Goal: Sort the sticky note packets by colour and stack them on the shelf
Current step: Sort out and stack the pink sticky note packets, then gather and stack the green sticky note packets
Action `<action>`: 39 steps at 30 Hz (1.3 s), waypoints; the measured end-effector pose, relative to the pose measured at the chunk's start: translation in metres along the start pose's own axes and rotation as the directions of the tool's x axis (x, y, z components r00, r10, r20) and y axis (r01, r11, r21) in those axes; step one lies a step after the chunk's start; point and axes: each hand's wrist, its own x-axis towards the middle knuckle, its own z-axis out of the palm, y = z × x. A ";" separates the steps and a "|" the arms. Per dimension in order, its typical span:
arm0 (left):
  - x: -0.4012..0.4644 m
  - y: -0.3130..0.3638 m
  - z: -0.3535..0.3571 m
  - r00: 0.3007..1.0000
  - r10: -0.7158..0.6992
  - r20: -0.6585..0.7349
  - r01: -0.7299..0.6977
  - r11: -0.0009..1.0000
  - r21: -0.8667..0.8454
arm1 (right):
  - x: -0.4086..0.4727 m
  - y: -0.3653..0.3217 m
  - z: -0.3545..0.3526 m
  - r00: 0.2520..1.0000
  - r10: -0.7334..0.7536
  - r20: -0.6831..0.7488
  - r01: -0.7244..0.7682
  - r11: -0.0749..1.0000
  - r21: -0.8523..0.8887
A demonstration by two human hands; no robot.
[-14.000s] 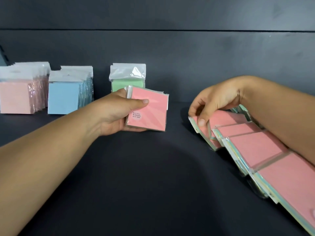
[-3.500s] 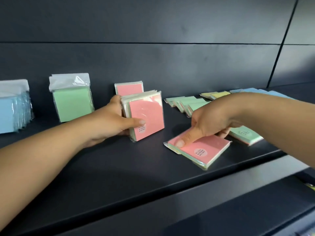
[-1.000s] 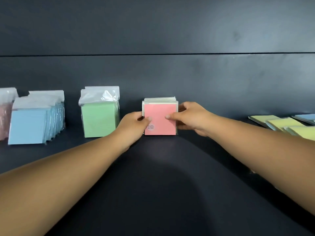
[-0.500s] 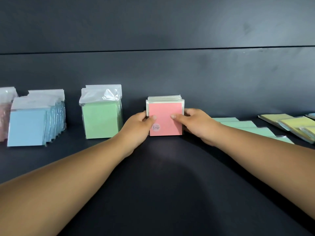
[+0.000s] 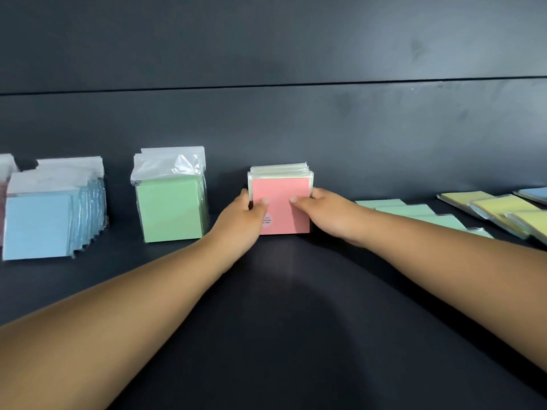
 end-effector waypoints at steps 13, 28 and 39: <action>-0.015 0.010 -0.011 0.996 0.024 -0.090 -0.019 0.998 0.057 | -0.040 -0.038 -0.054 0.959 -0.079 -0.271 -0.017 0.943 -0.333; -0.084 0.089 0.082 0.964 0.076 0.256 -0.173 0.908 0.382 | -0.106 0.073 -0.115 0.994 0.041 0.106 0.016 0.876 -0.482; -0.057 0.098 0.105 0.988 -0.053 0.146 -0.012 0.911 0.412 | -0.080 0.090 -0.145 0.992 -0.060 0.109 0.106 0.867 -0.486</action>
